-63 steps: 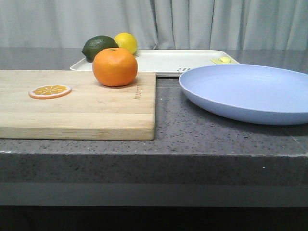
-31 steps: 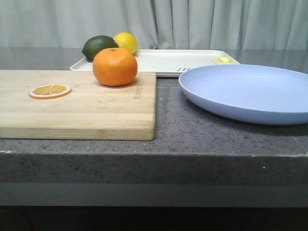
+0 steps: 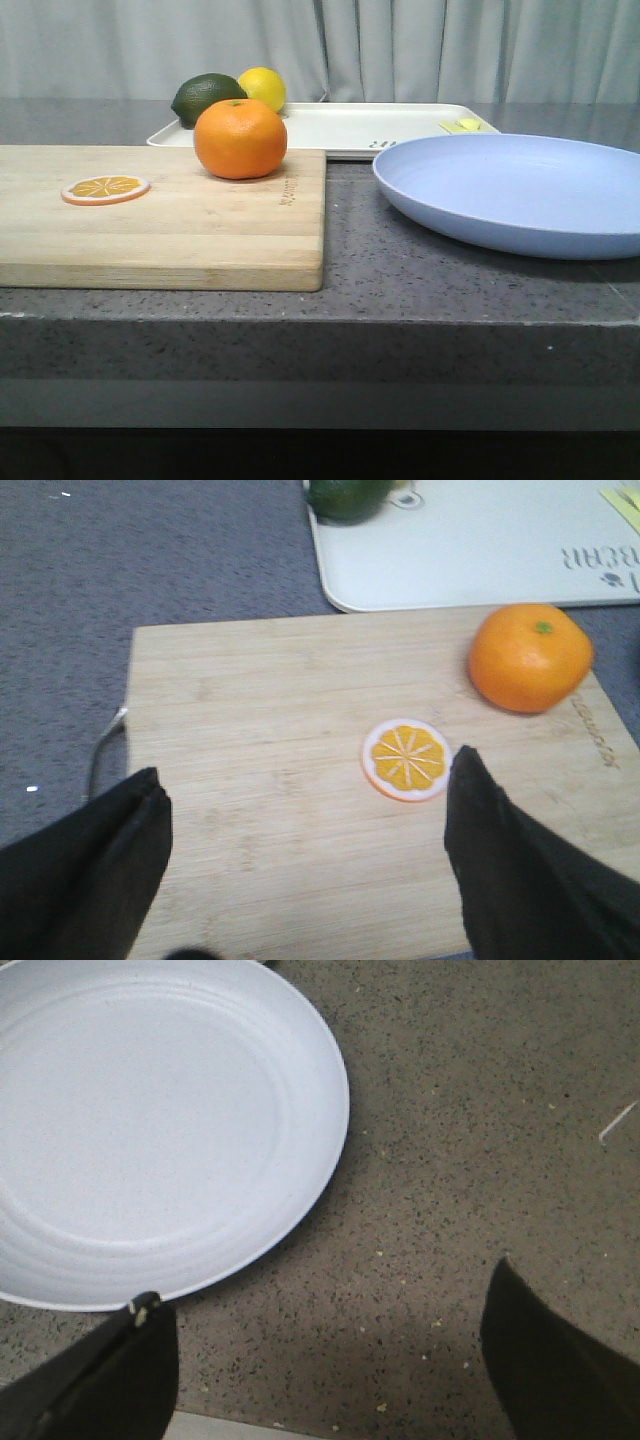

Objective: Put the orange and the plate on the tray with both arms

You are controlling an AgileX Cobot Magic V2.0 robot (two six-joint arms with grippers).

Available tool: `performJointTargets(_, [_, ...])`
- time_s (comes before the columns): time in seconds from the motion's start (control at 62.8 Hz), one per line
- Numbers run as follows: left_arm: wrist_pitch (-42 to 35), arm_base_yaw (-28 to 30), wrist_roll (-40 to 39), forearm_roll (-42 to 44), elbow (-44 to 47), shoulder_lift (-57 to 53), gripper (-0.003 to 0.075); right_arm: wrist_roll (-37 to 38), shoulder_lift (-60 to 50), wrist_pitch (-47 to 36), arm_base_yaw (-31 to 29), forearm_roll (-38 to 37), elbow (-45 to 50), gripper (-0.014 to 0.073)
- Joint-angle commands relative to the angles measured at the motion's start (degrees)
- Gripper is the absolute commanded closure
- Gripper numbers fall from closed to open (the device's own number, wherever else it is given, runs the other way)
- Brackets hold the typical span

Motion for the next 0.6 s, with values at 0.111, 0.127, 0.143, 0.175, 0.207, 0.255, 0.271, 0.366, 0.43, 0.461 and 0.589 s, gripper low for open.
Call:
performJointTargets(0.111, [-7.5,-9.9,0.0,-0.1,-6.1,9.5,0.0152,-0.4,0.0,1.5,-0.1,0.3,-3.9,-0.0031])
performJointTargets(0.127, [-7.7,-10.9,0.0,0.3,-6.7,10.3,0.0152,-0.4,0.0,1.7,-0.1,0.3,-3.9,-0.0031])
performJointTargets(0.143, [-7.9,-11.6,0.0,0.4,-7.1,11.5,0.0152,-0.4,0.0,1.7,-0.1,0.3,-3.9,-0.0031])
performJointTargets(0.175, [-8.0,-12.8,0.0,0.9,-8.1,13.2,0.0152,-0.4,0.0,1.7,-0.1,0.3,-3.9,-0.0031])
performJointTargets(0.207, [-8.0,-13.9,0.0,1.1,-9.2,14.9,0.0152,-0.4,0.0,1.7,-0.1,0.3,-3.9,-0.0031])
performJointTargets(0.255, [-8.0,-15.3,0.0,1.3,-11.3,18.0,0.0152,-0.4,0.0,1.7,-0.1,0.3,-3.9,-0.0031])
performJointTargets(0.271, [-8.0,-15.7,0.0,1.5,-11.9,18.9,0.0152,-0.4,0.0,1.7,-0.1,0.3,-3.9,-0.0031])
performJointTargets(0.366, [-7.4,-17.4,0.0,2.4,-16.0,24.5,0.0152,-0.4,0.0,1.7,-0.1,0.3,-3.9,-0.0031])
performJointTargets(0.43, [-6.9,-17.8,0.0,2.4,-19.0,28.2,0.0151,-0.4,0.0,1.7,-0.1,0.3,-3.9,-0.0031])
performJointTargets(0.461, [-6.3,-18.1,0.0,2.4,-20.4,29.8,0.0150,-0.4,0.0,1.7,-0.1,0.3,-3.9,-0.0031])
performJointTargets(0.589, [-3.1,-18.1,0.0,2.4,-27.0,36.6,0.0135,-0.4,0.0,1.6,-0.1,0.3,-3.9,-0.0031])
